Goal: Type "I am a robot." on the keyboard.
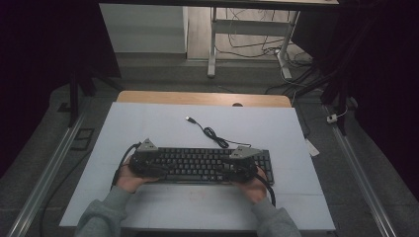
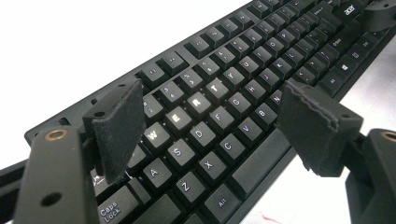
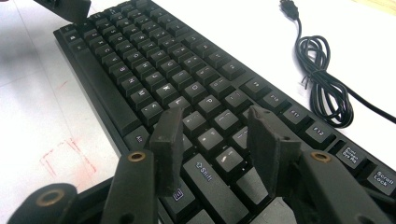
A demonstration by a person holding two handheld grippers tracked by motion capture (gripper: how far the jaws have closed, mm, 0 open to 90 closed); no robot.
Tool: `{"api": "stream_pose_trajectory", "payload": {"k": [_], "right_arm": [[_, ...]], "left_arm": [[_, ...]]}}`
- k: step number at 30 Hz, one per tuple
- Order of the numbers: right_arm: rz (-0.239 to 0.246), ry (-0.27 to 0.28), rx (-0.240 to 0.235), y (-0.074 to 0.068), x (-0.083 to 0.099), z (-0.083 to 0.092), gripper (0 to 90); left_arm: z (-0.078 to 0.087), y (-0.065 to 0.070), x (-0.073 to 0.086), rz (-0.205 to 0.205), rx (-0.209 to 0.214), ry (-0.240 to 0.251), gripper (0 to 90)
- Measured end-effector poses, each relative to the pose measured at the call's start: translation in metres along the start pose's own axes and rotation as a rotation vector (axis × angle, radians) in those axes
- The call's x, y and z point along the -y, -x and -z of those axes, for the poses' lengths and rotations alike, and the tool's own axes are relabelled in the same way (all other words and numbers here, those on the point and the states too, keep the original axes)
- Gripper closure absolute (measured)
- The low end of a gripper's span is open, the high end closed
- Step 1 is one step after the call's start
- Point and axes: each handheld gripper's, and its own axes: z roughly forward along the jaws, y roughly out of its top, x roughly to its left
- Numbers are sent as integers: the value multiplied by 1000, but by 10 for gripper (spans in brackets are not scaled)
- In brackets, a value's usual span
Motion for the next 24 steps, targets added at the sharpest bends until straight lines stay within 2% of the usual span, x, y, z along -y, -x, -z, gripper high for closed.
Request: {"api": "stream_pose_trajectory", "payload": {"k": [7,15,20,24], "right_arm": [[3,0,7,0,-1,1,561],[4,-8,11,0,-1,0,561],[0,-4,11,1,-1,0,561],[4,-8,13,0,-1,1,561]], "left_arm": [[1,-1,0,-3,-10,11,256],[3,-3,0,5,-22,31,329],[2,-3,0,-6,-31,41,424],[2,-3,-1,-18,-30,57,549]]}}
